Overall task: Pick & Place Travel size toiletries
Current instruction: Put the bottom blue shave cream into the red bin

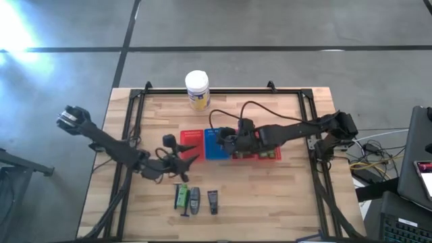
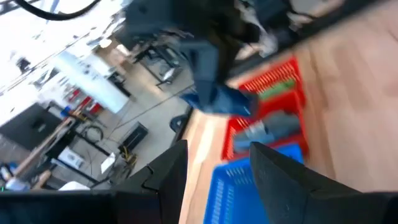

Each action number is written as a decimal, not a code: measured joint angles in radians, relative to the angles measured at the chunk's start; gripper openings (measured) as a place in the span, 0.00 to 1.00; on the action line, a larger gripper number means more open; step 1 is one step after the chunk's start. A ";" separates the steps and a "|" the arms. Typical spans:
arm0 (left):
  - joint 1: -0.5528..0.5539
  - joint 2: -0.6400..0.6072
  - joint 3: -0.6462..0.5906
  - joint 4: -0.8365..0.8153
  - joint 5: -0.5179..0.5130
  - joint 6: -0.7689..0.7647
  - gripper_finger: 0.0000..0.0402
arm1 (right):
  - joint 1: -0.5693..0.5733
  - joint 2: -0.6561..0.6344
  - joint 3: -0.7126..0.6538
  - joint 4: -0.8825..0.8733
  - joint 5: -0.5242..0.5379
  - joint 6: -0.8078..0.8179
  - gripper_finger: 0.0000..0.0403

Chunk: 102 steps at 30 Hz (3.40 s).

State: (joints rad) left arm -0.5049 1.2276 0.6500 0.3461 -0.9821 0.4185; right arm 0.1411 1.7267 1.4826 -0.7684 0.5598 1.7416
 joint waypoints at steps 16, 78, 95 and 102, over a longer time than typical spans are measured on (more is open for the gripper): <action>0.081 0.259 0.120 0.115 0.024 -0.172 0.59 | -0.047 0.000 0.000 0.070 -0.021 -0.054 0.13; 0.251 0.300 0.124 0.261 0.075 -0.052 0.37 | -0.061 0.004 -0.024 0.226 -0.035 0.012 0.22; 0.251 0.299 0.122 0.136 0.082 -0.070 0.35 | -0.054 -0.003 -0.024 0.101 -0.021 0.007 0.52; 0.252 0.298 0.122 -0.021 0.094 -0.158 0.35 | -0.031 -0.074 -0.024 -0.113 0.075 0.082 0.64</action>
State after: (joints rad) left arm -0.2524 1.5257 0.7723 0.3248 -0.8879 0.2610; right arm 0.1098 1.6523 1.4582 -0.8816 0.6343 1.8236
